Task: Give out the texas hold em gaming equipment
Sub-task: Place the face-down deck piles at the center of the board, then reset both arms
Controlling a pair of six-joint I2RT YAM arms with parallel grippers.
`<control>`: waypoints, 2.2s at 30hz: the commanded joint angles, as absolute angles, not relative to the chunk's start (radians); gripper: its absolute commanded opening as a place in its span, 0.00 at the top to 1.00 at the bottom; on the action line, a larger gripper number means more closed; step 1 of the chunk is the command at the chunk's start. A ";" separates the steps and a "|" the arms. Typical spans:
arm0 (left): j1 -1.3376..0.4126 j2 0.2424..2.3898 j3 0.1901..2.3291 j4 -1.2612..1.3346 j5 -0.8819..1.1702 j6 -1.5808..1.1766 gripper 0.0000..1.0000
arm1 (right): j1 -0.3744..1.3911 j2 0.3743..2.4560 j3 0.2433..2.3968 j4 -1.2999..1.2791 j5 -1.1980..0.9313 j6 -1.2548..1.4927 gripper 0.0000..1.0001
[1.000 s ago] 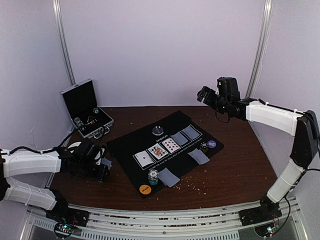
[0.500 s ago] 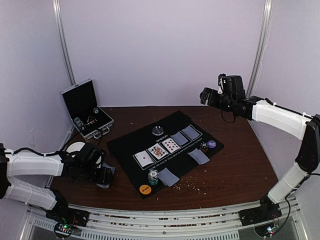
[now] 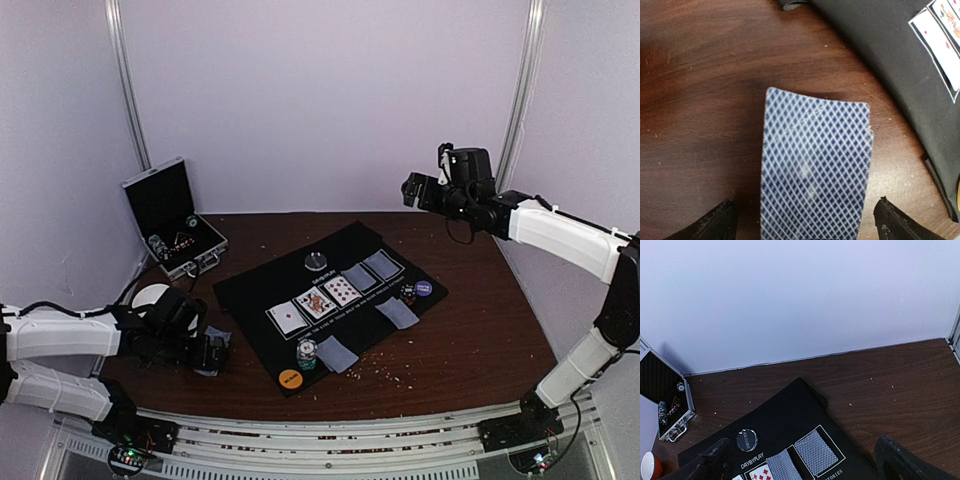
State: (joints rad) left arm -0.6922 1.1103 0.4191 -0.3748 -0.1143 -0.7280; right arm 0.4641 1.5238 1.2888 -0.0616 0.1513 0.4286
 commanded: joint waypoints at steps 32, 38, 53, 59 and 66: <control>-0.180 1.079 0.334 0.719 -0.619 -0.244 0.02 | -0.038 1.085 0.144 1.163 -0.008 0.149 0.00; -0.175 1.193 0.257 0.935 -0.579 -0.173 0.02 | -0.038 1.226 0.125 1.216 -0.061 0.088 0.00; -0.162 1.324 0.185 1.170 -0.384 -0.050 0.02 | -0.021 1.557 0.204 1.383 -0.156 0.079 0.00; -0.162 1.409 0.031 1.555 -0.373 0.045 0.02 | -0.021 1.559 0.201 1.395 -0.155 0.078 0.00; -0.158 1.571 0.096 1.582 -0.339 0.064 0.02 | -0.021 1.563 0.198 1.408 -0.155 0.078 0.00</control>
